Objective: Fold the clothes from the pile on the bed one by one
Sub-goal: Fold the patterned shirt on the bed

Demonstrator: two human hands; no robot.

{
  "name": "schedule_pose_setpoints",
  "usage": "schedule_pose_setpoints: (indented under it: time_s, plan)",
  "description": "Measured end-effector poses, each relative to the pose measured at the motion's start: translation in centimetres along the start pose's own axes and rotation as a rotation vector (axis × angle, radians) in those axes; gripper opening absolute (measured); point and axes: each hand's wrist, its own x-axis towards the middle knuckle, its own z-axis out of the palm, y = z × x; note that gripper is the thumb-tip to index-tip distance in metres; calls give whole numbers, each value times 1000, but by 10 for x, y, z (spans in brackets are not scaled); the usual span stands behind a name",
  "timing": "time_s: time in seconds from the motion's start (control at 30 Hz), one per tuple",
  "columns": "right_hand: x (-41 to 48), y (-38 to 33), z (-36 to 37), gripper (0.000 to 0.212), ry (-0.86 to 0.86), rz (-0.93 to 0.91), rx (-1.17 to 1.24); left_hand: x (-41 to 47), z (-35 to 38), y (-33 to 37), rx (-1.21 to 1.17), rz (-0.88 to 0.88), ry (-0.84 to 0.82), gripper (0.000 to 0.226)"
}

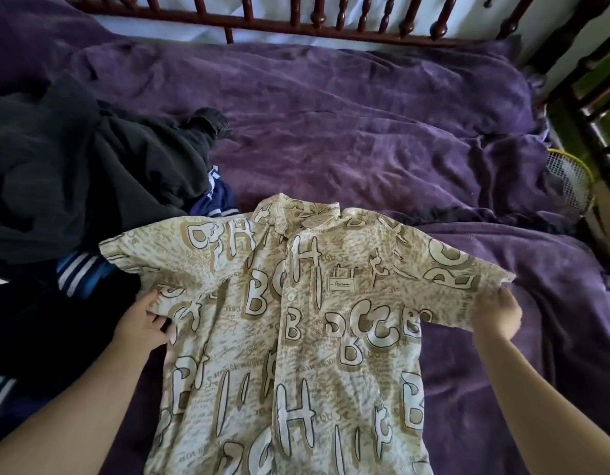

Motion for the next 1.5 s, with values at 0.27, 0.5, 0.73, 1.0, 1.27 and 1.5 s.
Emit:
schedule_pose_setpoints:
  time_s: [0.27, 0.5, 0.73, 1.0, 1.27, 1.5]
  plan:
    - [-99, -21, 39, 45, -363, -832, -293, -21, -2, 9, -171, 246, 39, 8]
    - [-141, 11, 60, 67, -1019, -676, -520, -70, 27, -28, 532, 1379, 35, 3]
    - [-122, 24, 45, 58, -880, -554, -513, -50, 45, -101, 2157, 1137, -405, 64]
    - [-83, 20, 48, 51, -693, -504, -522, -13, 31, -85, 2118, 819, -119, 65]
    - [-32, -33, 89, 67, -644, -309, -342, 6, 68, -41, 1425, 613, -106, 66]
    - [-6, -60, 119, 84, -682, -43, 26, 23, 102, -5, 870, 494, -254, 66]
